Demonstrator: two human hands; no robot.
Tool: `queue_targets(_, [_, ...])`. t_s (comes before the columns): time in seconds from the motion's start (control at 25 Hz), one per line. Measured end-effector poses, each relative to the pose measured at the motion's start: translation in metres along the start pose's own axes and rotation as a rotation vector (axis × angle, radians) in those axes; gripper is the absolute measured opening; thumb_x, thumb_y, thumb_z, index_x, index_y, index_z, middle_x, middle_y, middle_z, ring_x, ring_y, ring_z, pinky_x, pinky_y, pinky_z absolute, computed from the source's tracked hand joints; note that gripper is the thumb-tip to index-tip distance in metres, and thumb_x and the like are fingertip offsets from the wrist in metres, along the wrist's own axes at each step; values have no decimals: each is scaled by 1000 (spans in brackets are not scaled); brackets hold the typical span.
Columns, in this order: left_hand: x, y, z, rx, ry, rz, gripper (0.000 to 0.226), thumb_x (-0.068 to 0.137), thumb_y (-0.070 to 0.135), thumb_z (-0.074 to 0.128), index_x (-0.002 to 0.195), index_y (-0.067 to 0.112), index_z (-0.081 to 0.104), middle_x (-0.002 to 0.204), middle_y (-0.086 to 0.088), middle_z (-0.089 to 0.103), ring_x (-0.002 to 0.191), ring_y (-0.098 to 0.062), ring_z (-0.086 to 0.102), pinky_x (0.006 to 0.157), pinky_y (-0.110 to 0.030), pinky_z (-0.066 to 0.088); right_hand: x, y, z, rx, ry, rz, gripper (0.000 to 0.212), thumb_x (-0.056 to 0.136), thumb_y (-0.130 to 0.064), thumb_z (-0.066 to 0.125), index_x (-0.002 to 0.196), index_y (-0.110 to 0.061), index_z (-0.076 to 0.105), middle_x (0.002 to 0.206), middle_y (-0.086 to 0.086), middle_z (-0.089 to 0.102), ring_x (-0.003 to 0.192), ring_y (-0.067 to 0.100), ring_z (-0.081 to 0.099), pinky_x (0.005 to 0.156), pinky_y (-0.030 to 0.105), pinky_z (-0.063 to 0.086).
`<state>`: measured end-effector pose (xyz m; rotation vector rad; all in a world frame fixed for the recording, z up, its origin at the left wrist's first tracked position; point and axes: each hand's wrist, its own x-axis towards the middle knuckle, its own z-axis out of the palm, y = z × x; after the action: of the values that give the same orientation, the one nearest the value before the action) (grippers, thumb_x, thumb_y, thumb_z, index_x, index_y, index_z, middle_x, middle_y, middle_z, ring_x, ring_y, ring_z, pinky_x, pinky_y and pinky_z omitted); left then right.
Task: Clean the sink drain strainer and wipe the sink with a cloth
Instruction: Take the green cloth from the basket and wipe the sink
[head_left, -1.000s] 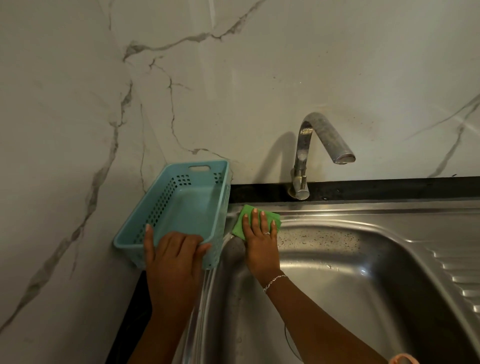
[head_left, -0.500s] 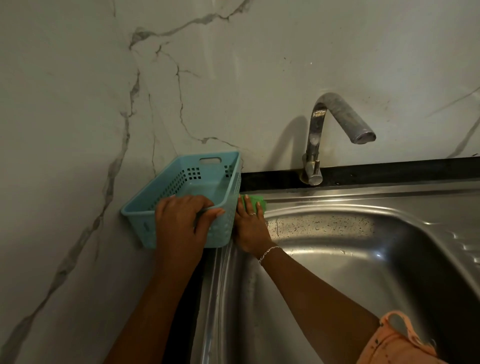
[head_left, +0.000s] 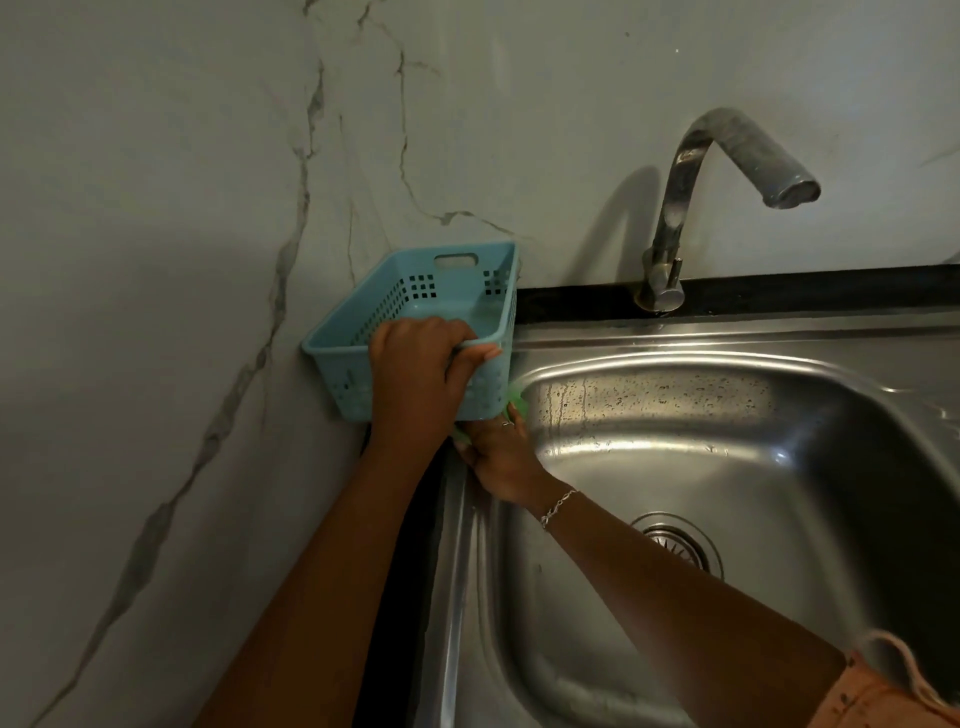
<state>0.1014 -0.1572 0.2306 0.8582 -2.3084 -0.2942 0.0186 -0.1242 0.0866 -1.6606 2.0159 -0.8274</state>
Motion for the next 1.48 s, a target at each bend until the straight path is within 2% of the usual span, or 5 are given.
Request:
queue_targets(0.24, [-6, -6, 7, 17, 12, 16, 32, 86, 34, 55, 82, 5, 67, 82, -13, 68, 84, -30, 58, 84, -34, 26, -49, -20, 13, -55, -129, 12, 57, 99, -27, 36, 148, -23, 7, 159, 7, -8, 147, 24, -9, 120, 43, 0])
queue_targets(0.84, [-31, -11, 18, 32, -150, 0, 37, 85, 29, 62, 71, -5, 67, 75, -22, 65, 78, -36, 58, 79, -46, 41, -177, -54, 15, -78, -422, -213, 61, 99, -26, 38, 148, -28, 3, 142, -11, -26, 134, 10, -27, 117, 37, -8])
queue_targets(1.16, [-62, 5, 27, 190, -131, -60, 44, 88, 29, 56, 125, 6, 53, 129, -15, 53, 129, -31, 41, 112, -45, 25, -206, -51, 4, -165, -585, -361, 59, 98, -30, 38, 148, -30, 6, 143, -15, -23, 137, 7, -23, 117, 35, -7])
queue_targets(1.28, [-106, 14, 24, 114, -74, 13, 39, 86, 25, 60, 115, 0, 59, 129, -23, 54, 132, -40, 38, 110, -52, 29, -213, -49, -3, -178, -646, -416, 57, 98, -30, 38, 148, -31, 10, 151, -15, -17, 144, 8, -16, 116, 33, -9])
queue_targets(1.48, [-176, 17, 26, -33, -450, -79, 31, 87, 26, 59, 104, 2, 67, 123, -20, 59, 132, -35, 39, 110, -51, 29, -224, -46, -12, -211, -689, -455, 54, 98, -32, 38, 147, -32, 14, 159, -11, 5, 146, 6, -7, 115, 28, -10])
